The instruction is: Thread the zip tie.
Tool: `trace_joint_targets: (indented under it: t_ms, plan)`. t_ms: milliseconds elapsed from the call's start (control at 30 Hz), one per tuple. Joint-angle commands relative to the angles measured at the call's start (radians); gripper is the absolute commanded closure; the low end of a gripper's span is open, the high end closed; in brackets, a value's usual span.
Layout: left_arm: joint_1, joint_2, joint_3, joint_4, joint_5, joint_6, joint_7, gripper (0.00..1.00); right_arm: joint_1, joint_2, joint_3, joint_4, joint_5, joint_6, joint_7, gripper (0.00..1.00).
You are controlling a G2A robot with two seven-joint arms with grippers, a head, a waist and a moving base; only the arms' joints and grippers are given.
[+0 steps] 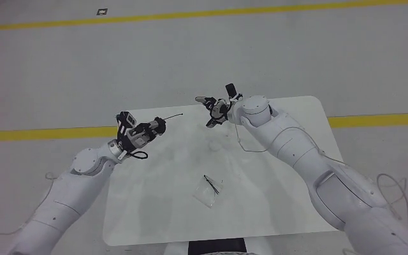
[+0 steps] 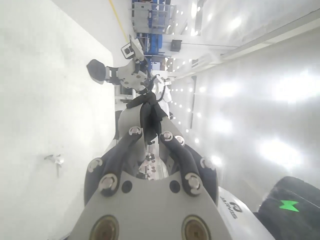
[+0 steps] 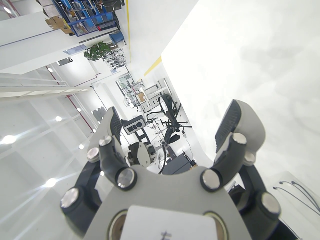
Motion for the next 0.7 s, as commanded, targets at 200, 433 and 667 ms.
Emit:
trace_joint_targets:
  t_ms: [200, 433, 667]
  plan:
    - [-0.067, -0.080, 0.036, 0.107, -0.102, 0.000, -0.106, 1.00, 0.000, 0.000, 0.000, 0.000, 0.000, 0.000, 0.000, 0.00]
    - [-0.111, -0.129, 0.046, 0.147, -0.097, 0.000, -0.133, 1.00, 0.000, 0.000, 0.000, 0.000, 0.000, 0.000, 0.000, 0.00]
    - [-0.110, -0.129, 0.045, 0.141, -0.092, 0.000, -0.128, 1.00, 0.000, 0.000, 0.000, 0.000, 0.000, 0.000, 0.000, 0.00]
